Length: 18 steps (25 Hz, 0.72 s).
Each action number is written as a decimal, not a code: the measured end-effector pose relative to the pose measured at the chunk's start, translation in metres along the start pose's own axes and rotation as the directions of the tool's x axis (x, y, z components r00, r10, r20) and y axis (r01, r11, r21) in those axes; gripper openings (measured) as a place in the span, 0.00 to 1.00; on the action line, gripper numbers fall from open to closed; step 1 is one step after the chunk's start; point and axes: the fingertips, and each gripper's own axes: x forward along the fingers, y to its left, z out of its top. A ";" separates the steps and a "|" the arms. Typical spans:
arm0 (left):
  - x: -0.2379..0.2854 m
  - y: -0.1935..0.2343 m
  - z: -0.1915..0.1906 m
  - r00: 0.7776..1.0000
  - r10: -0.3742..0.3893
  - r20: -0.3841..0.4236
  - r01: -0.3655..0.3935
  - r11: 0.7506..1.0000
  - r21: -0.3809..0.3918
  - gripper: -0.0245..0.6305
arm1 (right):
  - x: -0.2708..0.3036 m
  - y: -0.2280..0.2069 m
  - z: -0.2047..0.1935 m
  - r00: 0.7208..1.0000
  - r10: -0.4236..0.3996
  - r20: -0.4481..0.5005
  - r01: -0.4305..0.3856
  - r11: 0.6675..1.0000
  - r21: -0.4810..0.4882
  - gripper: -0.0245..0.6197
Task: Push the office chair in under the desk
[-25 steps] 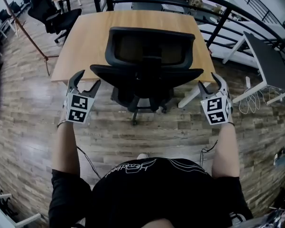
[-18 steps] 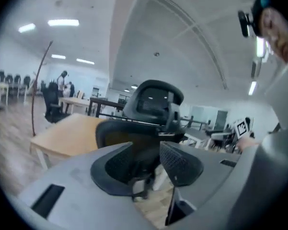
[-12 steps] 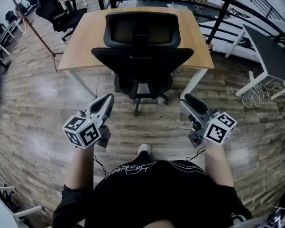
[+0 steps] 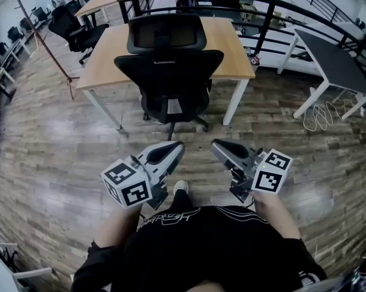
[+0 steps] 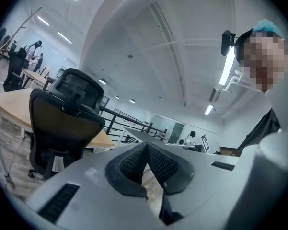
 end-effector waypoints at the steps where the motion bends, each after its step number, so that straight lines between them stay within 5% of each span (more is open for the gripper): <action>1: 0.000 -0.011 -0.005 1.000 -0.006 0.001 0.006 1.000 0.000 0.05 | -0.007 0.008 -0.003 1.000 0.008 0.000 -0.008 1.000 -0.002 0.10; 18: -0.040 -0.095 -0.015 0.997 -0.018 0.072 0.012 0.996 0.084 0.05 | -0.049 0.090 -0.025 1.000 0.011 -0.025 -0.014 0.991 -0.135 0.10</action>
